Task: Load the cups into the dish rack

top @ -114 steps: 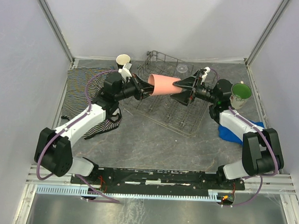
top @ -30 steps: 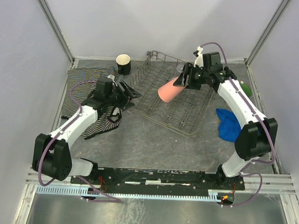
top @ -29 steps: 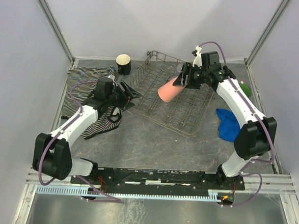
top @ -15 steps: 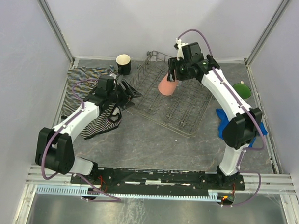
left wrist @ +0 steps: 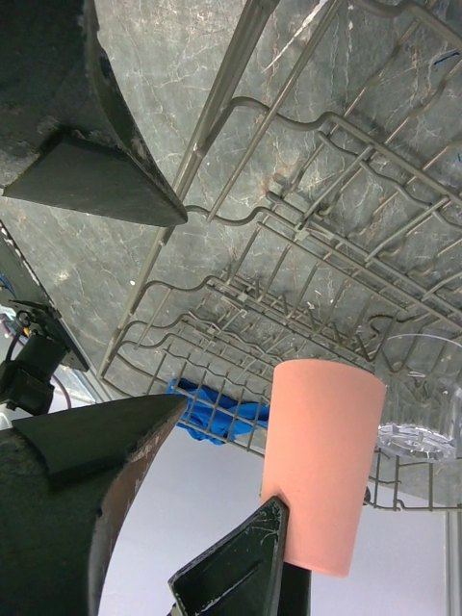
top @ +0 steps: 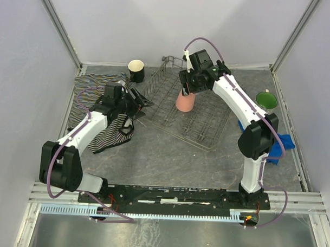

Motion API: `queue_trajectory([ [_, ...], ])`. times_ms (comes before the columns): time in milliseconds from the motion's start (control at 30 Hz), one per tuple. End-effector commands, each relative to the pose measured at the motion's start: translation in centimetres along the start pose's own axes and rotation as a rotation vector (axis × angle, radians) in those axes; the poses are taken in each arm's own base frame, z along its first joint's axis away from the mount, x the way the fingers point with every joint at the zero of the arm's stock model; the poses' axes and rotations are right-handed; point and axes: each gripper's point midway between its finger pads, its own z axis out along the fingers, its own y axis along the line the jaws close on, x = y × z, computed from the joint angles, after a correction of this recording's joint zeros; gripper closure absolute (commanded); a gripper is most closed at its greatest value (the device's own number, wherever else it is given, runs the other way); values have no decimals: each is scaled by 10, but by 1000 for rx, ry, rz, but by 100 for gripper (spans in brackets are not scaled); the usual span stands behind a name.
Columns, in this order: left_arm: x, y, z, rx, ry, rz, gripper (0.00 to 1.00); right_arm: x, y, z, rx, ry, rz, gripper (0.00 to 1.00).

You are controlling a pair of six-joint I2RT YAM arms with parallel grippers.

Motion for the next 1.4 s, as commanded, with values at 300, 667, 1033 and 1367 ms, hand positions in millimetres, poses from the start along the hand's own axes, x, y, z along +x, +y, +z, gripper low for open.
queue_trajectory([
  [300, -1, -3, -4, 25, 6, 53, 23, -11, 8, 1, -22, -34, 11, 82],
  [667, -1, -1, -6, 20, 2, 49, 23, -1, 8, 7, -20, -6, -5, 83],
  [1033, -3, -2, -7, 21, -4, 51, 23, 8, 8, 19, -17, 15, -7, 84],
  [1367, -4, 2, -9, 16, -7, 48, 23, 9, 9, 35, 1, 21, -26, 85],
])
